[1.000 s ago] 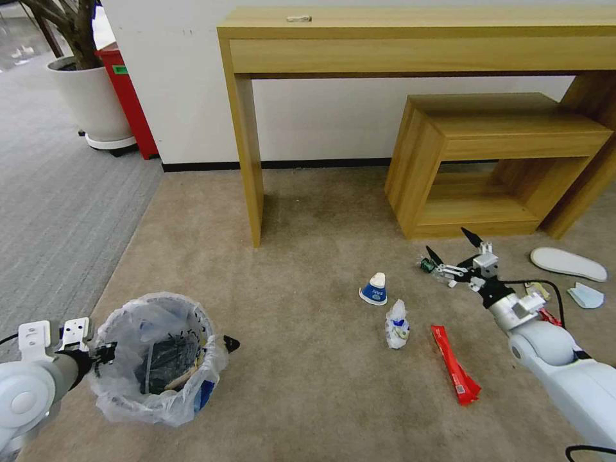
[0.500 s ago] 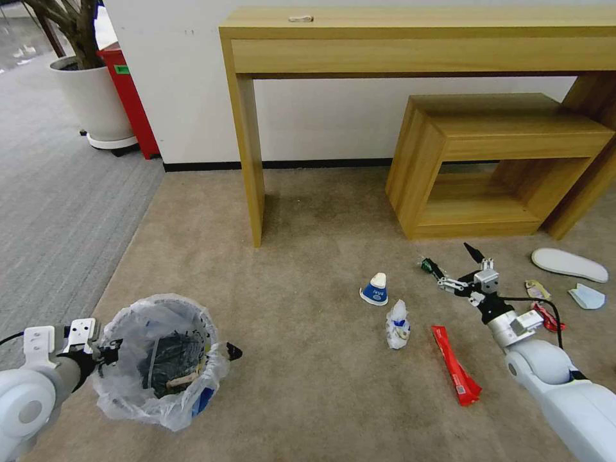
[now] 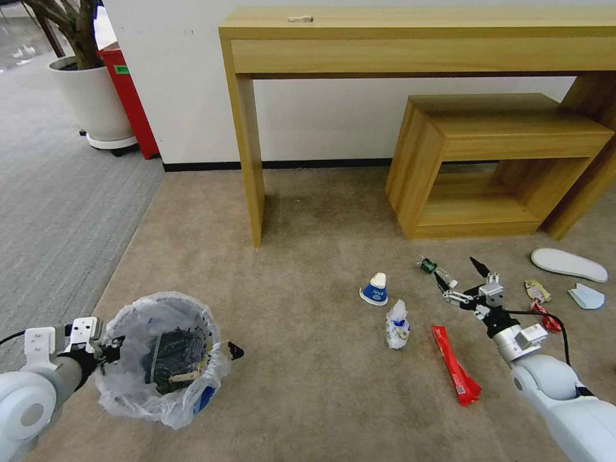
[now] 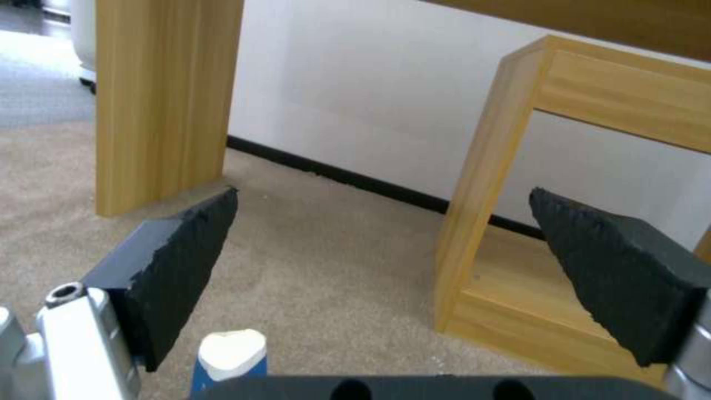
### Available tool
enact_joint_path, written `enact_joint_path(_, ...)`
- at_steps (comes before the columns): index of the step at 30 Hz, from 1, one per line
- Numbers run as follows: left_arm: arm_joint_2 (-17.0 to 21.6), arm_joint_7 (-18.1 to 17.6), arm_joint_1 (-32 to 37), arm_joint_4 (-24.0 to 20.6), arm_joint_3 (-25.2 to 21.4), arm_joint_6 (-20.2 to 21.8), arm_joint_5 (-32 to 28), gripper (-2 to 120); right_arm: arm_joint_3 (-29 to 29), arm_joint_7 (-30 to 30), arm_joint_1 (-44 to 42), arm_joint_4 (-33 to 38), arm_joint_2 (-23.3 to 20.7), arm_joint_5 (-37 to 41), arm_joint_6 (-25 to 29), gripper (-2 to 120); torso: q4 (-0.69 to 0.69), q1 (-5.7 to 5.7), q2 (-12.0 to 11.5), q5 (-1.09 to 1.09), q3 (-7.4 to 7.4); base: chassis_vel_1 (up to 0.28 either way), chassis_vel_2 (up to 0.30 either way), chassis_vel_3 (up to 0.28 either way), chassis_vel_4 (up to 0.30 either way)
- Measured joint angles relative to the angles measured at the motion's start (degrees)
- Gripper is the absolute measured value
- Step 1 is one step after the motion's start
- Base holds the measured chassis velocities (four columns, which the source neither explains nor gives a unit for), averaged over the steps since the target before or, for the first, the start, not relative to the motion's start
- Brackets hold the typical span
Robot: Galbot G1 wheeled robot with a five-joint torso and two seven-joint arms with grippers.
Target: Pick up the trash bin and place the garbage on the floor into it.
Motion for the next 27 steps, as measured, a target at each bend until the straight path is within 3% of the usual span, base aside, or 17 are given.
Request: enact_joint_path(27, 0.6, 0.6, -0.1, 1.2, -0.1, -0.4, -0.7, 0, -0.8, -0.3, 0.0, -0.9, 1.2, -0.6, 0.0, 100, -0.02, 0.0, 0.0, 0.0, 0.0, -0.014, -0.011, -0.014, -0.018)
